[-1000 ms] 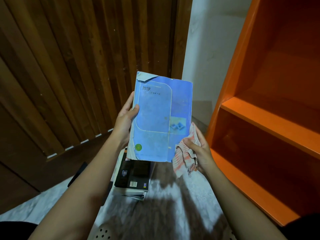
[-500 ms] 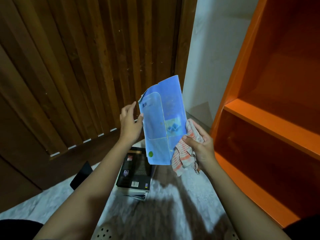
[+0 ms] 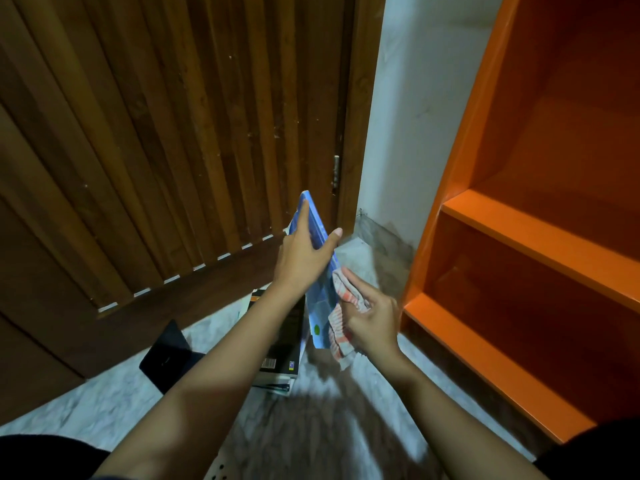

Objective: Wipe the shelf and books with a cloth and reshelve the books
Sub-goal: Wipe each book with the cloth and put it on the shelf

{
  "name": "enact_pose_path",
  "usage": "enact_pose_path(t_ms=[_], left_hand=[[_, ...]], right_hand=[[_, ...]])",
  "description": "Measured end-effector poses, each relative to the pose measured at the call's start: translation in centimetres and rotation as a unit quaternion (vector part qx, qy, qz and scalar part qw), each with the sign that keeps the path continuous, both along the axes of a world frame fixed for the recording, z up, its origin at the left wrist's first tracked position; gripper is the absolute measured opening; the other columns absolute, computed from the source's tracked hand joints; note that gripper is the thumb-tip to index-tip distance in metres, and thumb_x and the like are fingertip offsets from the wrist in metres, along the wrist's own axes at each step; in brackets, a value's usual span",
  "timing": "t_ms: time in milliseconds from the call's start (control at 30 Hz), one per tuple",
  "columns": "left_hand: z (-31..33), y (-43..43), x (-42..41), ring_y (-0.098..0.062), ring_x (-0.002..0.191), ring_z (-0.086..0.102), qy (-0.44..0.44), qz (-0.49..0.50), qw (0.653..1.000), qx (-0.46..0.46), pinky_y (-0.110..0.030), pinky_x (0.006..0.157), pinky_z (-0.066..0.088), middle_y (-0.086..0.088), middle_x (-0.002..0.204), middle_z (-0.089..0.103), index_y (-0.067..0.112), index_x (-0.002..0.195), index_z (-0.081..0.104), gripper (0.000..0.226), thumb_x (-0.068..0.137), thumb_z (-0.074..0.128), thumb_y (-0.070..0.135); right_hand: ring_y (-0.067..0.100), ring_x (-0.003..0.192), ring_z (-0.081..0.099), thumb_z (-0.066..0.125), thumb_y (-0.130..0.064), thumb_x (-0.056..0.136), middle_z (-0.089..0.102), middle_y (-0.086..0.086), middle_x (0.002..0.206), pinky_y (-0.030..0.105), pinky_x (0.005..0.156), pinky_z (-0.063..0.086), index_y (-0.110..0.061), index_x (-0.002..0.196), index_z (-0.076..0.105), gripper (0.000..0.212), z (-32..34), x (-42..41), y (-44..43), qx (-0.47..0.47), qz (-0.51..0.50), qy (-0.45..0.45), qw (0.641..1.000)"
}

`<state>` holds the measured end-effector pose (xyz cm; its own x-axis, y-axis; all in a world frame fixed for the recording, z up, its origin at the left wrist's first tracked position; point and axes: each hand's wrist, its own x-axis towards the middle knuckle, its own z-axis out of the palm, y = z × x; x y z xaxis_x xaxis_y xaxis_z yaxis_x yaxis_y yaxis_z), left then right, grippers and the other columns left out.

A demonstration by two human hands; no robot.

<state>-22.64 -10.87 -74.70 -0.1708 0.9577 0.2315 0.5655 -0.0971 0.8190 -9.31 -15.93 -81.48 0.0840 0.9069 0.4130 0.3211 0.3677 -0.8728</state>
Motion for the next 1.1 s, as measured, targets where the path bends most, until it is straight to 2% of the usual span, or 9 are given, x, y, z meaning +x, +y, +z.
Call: enact_pose_path(t_ms=[133,233,333,467,600,733,833,933,1100], left_hand=[[-0.2,-0.3,-0.2,-0.019,0.082,0.065,-0.027,0.037,0.998,0.035,-0.04,0.072,0.059,-0.005,0.097,0.062,0.022,0.151,0.014,0.074,0.092,0.058,0.026],[-0.1,-0.1,-0.3,-0.021,0.085,0.064,-0.046,0.05,0.997,0.042,-0.038,0.075,0.058,-0.011,0.107,0.063,0.017,0.15,0.017,0.065,0.094,0.05,0.015],[0.2,0.2,-0.6,-0.017,0.09,0.064,-0.098,0.072,0.992,0.042,-0.033,0.078,0.056,-0.008,0.115,0.063,0.018,0.15,0.019,0.06,0.095,0.045,0.013],[1.2,0.5,-1.4,-0.011,0.082,0.063,-0.18,0.099,0.975,0.084,-0.033,0.075,0.053,0.005,0.091,0.065,0.021,0.148,0.025,0.054,0.097,0.043,0.012],[2.2,0.6,-2.5,-0.012,0.104,0.064,-0.321,0.077,0.939,0.1,-0.037,0.088,0.054,-0.004,0.124,0.062,0.021,0.143,0.034,0.046,0.1,0.041,0.009],[2.7,-0.3,-2.9,-0.021,0.119,0.057,-0.342,0.028,0.932,0.116,-0.041,0.093,0.052,-0.007,0.135,0.053,0.016,0.138,0.044,0.039,0.1,0.041,0.008],[2.7,-1.2,-2.2,-0.016,0.107,0.062,-0.342,-0.025,0.933,0.106,-0.023,0.079,0.056,-0.007,0.13,0.057,0.015,0.135,0.047,0.037,0.099,0.043,0.008],[2.9,-2.0,-1.1,0.002,0.104,0.061,-0.321,-0.056,0.937,0.123,-0.016,0.087,0.051,-0.003,0.13,0.057,0.013,0.133,0.049,0.038,0.097,0.044,0.001],[3.3,-2.3,-1.0,-0.016,0.1,0.067,-0.397,-0.104,0.905,0.109,-0.028,0.081,0.056,-0.002,0.116,0.068,0.02,0.125,0.054,0.035,0.096,0.047,0.002]], right_hand=[[-0.008,0.103,0.058,0.057,-0.01,0.073,0.061,-0.02,0.115,0.018,0.085,0.05,-0.031,0.12,0.063,0.051,-0.4,-0.8,-0.6,0.034,0.007,-0.047,0.998],[0.012,0.103,0.064,0.056,-0.017,0.078,0.067,-0.007,0.117,0.026,0.081,0.053,-0.029,0.124,0.061,0.047,-0.8,-1.3,-0.6,0.088,-0.003,-0.124,0.988],[0.011,0.095,0.065,0.065,-0.021,0.083,0.069,-0.006,0.111,0.028,0.074,0.053,-0.033,0.128,0.056,0.047,-0.9,-1.7,-0.4,0.081,0.012,-0.14,0.987],[0.003,0.107,0.058,0.068,-0.02,0.085,0.066,-0.003,0.118,0.008,0.089,0.042,-0.024,0.128,0.058,0.044,-0.4,-1.0,0.3,0.024,0.068,-0.086,0.994],[-0.007,0.102,0.051,0.053,-0.023,0.094,0.06,-0.009,0.111,0.0,0.085,0.033,-0.021,0.13,0.054,0.036,0.7,0.8,1.4,0.018,0.048,-0.068,0.996],[-0.005,0.089,0.047,0.046,-0.015,0.098,0.046,0.005,0.104,-0.003,0.075,0.031,-0.009,0.133,0.051,0.036,3.8,1.8,3.6,0.032,-0.018,-0.036,0.999],[-0.005,0.086,0.047,0.053,-0.015,0.096,0.042,0.002,0.102,0.0,0.071,0.034,-0.013,0.128,0.056,0.033,7.5,0.5,5.0,0.083,-0.048,-0.018,0.995],[0.006,0.092,0.054,0.058,-0.02,0.092,0.047,0.001,0.105,0.008,0.073,0.042,-0.02,0.122,0.062,0.03,10.8,-2.4,5.7,0.19,-0.049,-0.028,0.98],[0.008,0.089,0.055,0.058,-0.027,0.091,0.05,-0.001,0.105,0.028,0.066,0.049,-0.03,0.116,0.066,0.026,11.6,-2.5,7.2,0.234,-0.122,-0.044,0.964]])
